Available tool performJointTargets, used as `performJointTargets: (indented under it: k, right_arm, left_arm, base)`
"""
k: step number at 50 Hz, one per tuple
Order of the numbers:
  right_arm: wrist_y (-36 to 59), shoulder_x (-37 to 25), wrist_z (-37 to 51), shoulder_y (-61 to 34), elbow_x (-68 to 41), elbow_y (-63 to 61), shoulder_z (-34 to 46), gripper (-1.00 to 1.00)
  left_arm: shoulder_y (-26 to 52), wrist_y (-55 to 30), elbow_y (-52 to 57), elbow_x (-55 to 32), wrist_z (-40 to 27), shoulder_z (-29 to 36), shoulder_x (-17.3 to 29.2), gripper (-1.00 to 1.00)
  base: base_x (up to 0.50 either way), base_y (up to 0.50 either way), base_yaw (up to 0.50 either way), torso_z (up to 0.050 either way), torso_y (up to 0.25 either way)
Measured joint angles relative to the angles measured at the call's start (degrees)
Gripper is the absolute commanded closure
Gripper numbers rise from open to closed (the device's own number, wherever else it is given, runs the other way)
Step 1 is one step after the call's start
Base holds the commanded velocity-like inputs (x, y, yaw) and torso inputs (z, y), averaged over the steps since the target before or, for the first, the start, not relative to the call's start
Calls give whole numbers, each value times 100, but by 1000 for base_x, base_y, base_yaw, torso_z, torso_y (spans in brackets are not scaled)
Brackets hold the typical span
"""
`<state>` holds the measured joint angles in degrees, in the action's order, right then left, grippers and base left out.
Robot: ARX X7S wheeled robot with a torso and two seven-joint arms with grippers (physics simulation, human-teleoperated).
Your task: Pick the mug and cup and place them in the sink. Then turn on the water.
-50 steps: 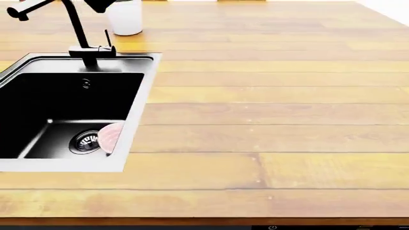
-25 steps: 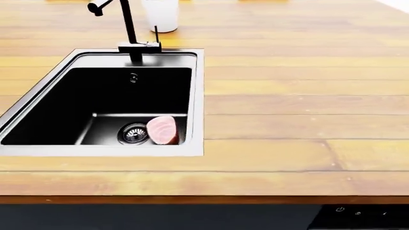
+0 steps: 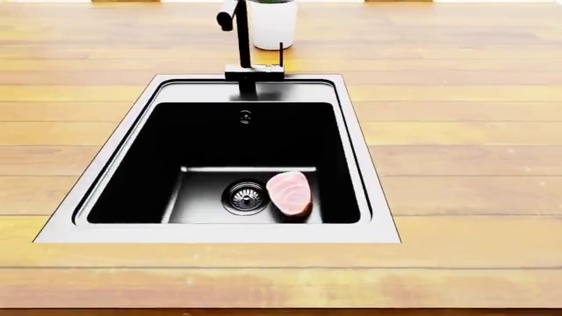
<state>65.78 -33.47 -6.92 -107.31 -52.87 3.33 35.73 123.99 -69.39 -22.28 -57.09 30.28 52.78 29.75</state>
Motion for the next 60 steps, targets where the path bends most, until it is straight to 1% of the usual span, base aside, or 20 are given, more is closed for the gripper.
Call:
performJointTargets:
  k: [13,24,37,42,52,60]
  right_arm:
    - [-40,10,-17,14,25,43,40,100]
    - [-15,37,101,18,29,171,4,100]
    - [38,18,193,32,22,203,-24,100]
    - [54,15,221,46,24,193,-30,100]
    - [58,89,248,116,-53,195,-45,100]
    - [77,177,288,360,-169,222,-57,100]
  left_arm:
    - [-54,-14,34,-19,-32,-32,32,100]
    - [-82,9,12,-7,-28,-48,41,100]
    - [-105,77,-63,26,2,-60,4,100]
    - [-131,88,-55,15,7,-73,6,100]
    - [-217,84,-30,20,-43,-98,80,100]
    - [-321,56,11,-30,-105,-131,122,100]
  base:
    - [111,500,0,0,1]
    - [42,0,0,0,1]
    - [407,4,0,0,1]
    - [437,281,0,0,0]
    - [14,2,0,0,2]
    - [0,0,0,0,0]
